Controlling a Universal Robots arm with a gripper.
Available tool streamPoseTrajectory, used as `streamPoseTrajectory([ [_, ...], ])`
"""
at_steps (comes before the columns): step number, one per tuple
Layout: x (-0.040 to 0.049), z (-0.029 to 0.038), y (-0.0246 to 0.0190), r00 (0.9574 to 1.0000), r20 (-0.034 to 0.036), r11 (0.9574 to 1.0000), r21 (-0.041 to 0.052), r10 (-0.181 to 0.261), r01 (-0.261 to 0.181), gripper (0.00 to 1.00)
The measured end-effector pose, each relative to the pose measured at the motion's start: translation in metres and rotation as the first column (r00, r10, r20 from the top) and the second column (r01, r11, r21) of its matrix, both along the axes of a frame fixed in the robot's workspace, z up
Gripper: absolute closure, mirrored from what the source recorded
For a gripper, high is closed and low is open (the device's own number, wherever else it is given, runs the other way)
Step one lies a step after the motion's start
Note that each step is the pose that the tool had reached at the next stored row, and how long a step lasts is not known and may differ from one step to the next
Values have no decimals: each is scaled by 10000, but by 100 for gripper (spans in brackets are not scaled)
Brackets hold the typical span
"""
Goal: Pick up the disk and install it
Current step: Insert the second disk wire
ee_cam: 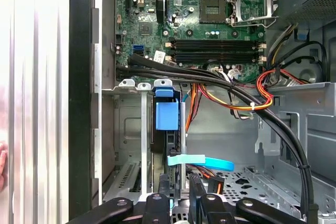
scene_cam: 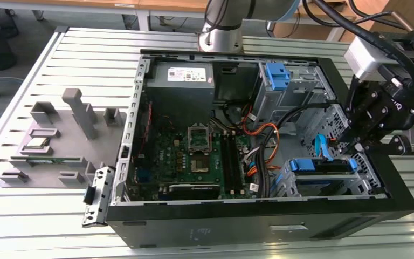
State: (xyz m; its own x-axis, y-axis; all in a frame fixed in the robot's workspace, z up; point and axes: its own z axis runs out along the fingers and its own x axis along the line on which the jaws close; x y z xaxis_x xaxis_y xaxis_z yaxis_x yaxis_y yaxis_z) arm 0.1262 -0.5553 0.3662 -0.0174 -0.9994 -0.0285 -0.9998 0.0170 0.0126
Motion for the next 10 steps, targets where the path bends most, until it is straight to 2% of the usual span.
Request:
streamPoseTrajectory([
  [10, 45, 0, 0, 10000, 0, 10000, 0, 0, 0, 71],
])
